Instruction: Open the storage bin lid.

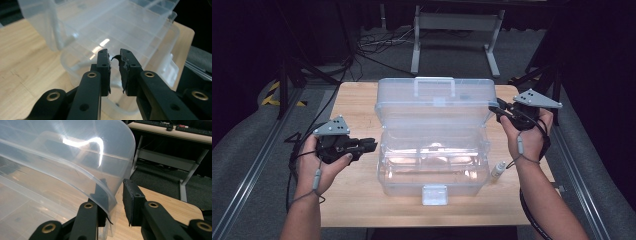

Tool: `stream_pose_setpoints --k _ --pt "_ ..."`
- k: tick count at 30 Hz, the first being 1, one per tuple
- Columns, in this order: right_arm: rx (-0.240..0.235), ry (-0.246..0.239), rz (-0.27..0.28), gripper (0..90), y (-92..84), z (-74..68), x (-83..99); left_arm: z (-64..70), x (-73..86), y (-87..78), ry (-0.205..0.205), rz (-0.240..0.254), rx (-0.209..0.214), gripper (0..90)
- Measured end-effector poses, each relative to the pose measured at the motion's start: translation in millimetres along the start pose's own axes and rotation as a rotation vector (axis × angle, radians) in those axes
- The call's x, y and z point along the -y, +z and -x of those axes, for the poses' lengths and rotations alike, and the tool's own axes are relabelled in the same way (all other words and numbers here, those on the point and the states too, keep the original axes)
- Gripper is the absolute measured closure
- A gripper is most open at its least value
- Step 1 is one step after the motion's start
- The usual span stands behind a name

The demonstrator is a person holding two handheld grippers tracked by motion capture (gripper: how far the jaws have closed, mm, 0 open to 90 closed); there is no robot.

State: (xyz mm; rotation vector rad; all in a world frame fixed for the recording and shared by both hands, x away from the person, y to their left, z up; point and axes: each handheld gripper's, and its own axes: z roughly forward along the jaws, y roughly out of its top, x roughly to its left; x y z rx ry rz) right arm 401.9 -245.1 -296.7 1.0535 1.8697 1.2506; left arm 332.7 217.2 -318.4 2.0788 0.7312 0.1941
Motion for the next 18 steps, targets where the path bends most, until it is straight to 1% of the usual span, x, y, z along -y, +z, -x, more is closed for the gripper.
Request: stream_pose_setpoints --k 2,4,6,9,11,13,14,15,17,18 --pt "-0.002 0.006 0.0 74.4 1.4 1.5 -0.8 0.0 5.4 2.5 -0.003 -0.031 0.033 78.6" --pt "-0.003 0.009 -0.001 74.4 2.4 1.9 -1.4 1.7 9.7 3.9 0.003 -0.058 0.026 79.4" --pt "-0.006 0.011 -0.003 74.4 2.9 2.6 -1.9 3.2 13.7 4.3 0.0 -0.081 0.021 79.9" --pt "-0.008 0.015 -0.002 74.5 3.6 3.9 -2.2 4.0 19.6 7.9 -0.01 -0.091 0.034 82.5" --pt "-0.01 0.017 -0.005 74.5 4.1 4.2 -2.5 4.6 24.8 15.4 -0.009 -0.111 0.045 84.6" --pt "-0.014 0.02 -0.008 74.5 5.0 5.1 -3.7 4.8 31.3 25.2 -0.01 -0.149 0.064 85.6" --pt "-0.014 0.02 -0.008 74.5 5.0 5.1 -3.7 4.8 31.3 25.2 -0.01 -0.149 0.064 85.7" --pt "-0.014 0.021 -0.012 74.5 5.4 5.6 -4.2 4.9 33.5 27.6 -0.009 -0.159 0.065 85.7" --pt "-0.016 0.022 -0.019 74.5 6.2 6.4 -5.6 4.9 37.2 30.7 -0.016 -0.165 0.078 85.7" --pt "-0.016 0.023 -0.022 74.5 6.5 6.6 -6.0 5.7 39.3 33.1 -0.017 -0.158 0.089 85.6"
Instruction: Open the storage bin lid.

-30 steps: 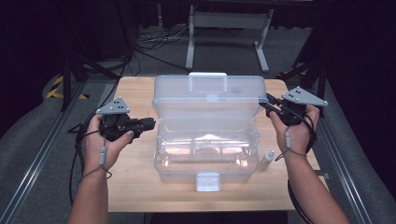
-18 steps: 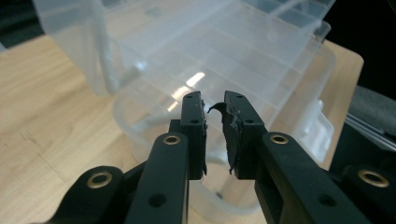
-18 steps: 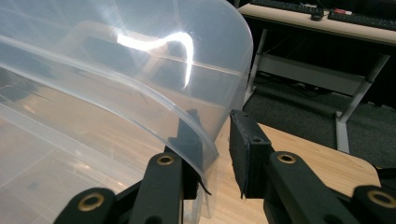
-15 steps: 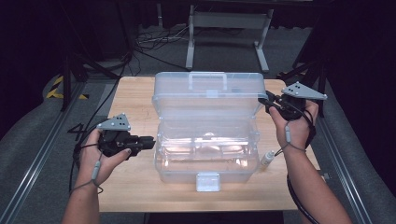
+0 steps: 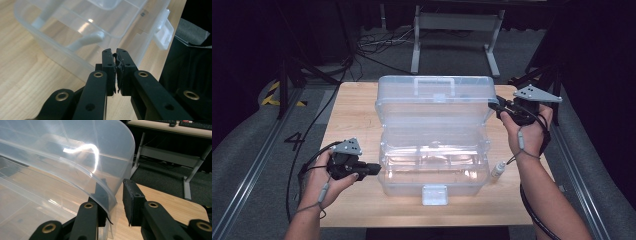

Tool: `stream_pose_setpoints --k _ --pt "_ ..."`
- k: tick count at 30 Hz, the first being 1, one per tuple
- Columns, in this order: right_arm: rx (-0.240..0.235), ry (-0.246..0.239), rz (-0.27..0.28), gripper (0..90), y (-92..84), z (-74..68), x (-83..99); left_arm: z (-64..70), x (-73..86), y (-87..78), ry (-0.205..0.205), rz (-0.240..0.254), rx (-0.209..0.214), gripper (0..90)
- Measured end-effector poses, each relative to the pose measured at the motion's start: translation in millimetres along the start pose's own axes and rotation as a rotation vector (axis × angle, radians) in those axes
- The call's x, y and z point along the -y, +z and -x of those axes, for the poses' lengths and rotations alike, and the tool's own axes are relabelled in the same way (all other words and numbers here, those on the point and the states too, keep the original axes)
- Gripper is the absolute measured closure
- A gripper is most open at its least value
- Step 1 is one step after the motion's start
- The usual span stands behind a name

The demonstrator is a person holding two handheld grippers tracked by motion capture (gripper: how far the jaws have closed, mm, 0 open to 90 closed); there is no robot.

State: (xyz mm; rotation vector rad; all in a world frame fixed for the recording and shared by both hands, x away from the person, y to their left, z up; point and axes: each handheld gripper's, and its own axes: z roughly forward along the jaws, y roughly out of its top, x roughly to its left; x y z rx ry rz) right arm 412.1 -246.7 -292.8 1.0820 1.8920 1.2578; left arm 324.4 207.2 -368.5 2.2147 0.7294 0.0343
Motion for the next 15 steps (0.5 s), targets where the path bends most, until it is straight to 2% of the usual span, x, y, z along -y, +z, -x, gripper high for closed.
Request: stream_pose_setpoints --k 7,9,10,11,12,13,15 --pt "-0.006 0.007 -0.015 74.5 2.3 2.3 -2.8 2.1 5.0 10.9 0.041 -0.028 0.028 82.3" --pt "-0.007 0.008 -0.017 74.4 2.5 2.5 -3.3 2.4 5.3 13.0 0.047 -0.025 0.04 80.4" --pt "-0.008 0.007 -0.018 74.4 2.6 2.7 -3.4 2.8 5.5 15.3 0.066 -0.017 0.05 78.0" --pt "-0.008 0.007 -0.018 74.4 2.6 2.7 -3.4 2.8 5.5 15.3 0.066 -0.017 0.05 74.8" --pt "-0.008 0.007 -0.019 74.4 2.7 2.8 -3.5 3.4 5.6 19.2 0.095 0.005 0.074 74.8" --pt "-0.01 0.01 -0.019 74.4 3.0 3.2 -3.8 3.6 5.5 20.1 0.102 0.007 0.073 73.6" --pt "-0.01 0.011 -0.022 74.5 3.3 3.6 -4.1 3.6 5.3 20.4 0.096 0.005 0.078 74.8"
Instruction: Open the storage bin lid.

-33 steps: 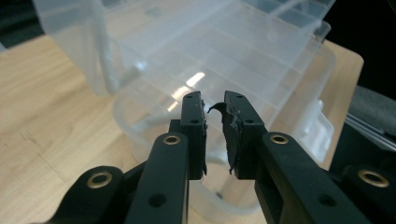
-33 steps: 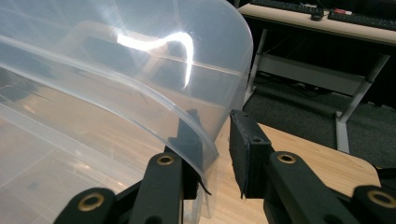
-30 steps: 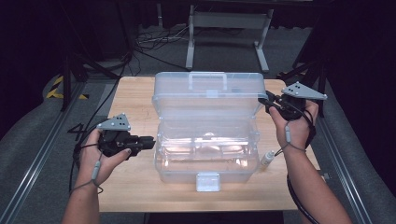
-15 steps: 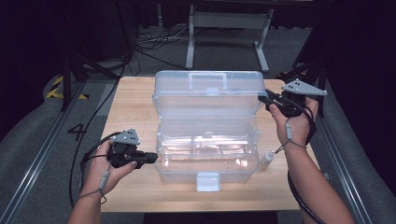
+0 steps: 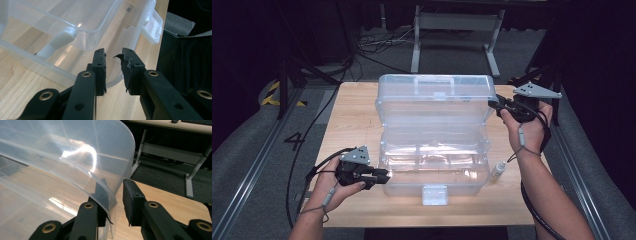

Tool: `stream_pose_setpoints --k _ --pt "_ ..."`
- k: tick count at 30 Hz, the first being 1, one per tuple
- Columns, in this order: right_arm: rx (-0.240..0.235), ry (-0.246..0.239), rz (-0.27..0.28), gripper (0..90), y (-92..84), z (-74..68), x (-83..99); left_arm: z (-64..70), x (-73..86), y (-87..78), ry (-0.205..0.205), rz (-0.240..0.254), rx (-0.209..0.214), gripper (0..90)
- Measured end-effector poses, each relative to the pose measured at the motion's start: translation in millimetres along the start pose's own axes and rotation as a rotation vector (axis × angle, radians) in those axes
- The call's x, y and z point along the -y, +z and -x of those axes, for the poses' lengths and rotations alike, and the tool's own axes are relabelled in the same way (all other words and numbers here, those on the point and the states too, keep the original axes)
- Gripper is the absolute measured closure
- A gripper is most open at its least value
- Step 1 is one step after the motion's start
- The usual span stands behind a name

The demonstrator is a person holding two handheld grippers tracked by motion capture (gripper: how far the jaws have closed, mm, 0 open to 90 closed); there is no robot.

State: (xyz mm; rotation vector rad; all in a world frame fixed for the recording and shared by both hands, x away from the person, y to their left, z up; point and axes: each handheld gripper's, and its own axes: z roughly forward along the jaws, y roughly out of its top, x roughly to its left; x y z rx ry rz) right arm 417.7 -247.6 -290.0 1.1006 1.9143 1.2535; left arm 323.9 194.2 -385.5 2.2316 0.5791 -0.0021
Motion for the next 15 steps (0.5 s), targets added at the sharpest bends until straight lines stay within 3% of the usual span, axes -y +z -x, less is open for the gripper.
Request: stream_pose_setpoints --k 7,12,15 --pt "-0.001 0.009 -0.006 74.5 2.1 1.3 -2.0 0.2 0.1 -0.2 -0.016 -0.002 0.007 79.1" --pt "-0.001 0.015 -0.007 74.6 3.4 2.0 -2.9 -0.3 0.4 0.8 -0.023 -0.026 -0.036 84.0" --pt "0.001 0.016 -0.001 74.6 4.1 1.9 -2.7 -1.4 1.1 1.6 -0.036 -0.021 -0.018 88.9"
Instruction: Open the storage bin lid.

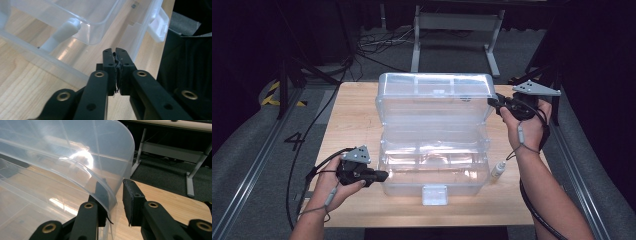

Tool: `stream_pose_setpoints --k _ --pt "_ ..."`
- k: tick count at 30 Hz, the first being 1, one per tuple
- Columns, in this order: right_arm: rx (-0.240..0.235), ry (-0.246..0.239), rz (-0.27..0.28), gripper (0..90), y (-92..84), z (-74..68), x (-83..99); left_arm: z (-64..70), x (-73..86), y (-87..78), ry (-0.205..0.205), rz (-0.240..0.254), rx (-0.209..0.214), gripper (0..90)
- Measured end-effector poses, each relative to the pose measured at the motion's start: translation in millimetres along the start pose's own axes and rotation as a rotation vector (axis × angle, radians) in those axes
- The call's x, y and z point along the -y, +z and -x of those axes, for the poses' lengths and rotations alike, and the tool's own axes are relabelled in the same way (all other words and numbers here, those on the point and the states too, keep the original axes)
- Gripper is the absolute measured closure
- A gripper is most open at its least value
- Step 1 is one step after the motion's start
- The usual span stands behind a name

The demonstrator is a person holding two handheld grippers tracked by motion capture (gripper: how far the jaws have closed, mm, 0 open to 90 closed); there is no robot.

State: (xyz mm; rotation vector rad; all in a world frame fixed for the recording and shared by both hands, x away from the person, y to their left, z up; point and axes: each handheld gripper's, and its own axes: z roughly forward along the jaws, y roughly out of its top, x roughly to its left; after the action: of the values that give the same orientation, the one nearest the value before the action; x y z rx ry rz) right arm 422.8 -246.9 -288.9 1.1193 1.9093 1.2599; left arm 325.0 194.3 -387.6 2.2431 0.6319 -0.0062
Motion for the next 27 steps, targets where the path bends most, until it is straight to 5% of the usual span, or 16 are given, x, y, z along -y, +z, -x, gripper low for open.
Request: stream_pose_setpoints --k 27 --pt "-0.002 0.055 -0.014 78.1 20.9 12.9 -12.9 -3.1 3.2 2.4 -0.045 0.017 0.008 90.0"
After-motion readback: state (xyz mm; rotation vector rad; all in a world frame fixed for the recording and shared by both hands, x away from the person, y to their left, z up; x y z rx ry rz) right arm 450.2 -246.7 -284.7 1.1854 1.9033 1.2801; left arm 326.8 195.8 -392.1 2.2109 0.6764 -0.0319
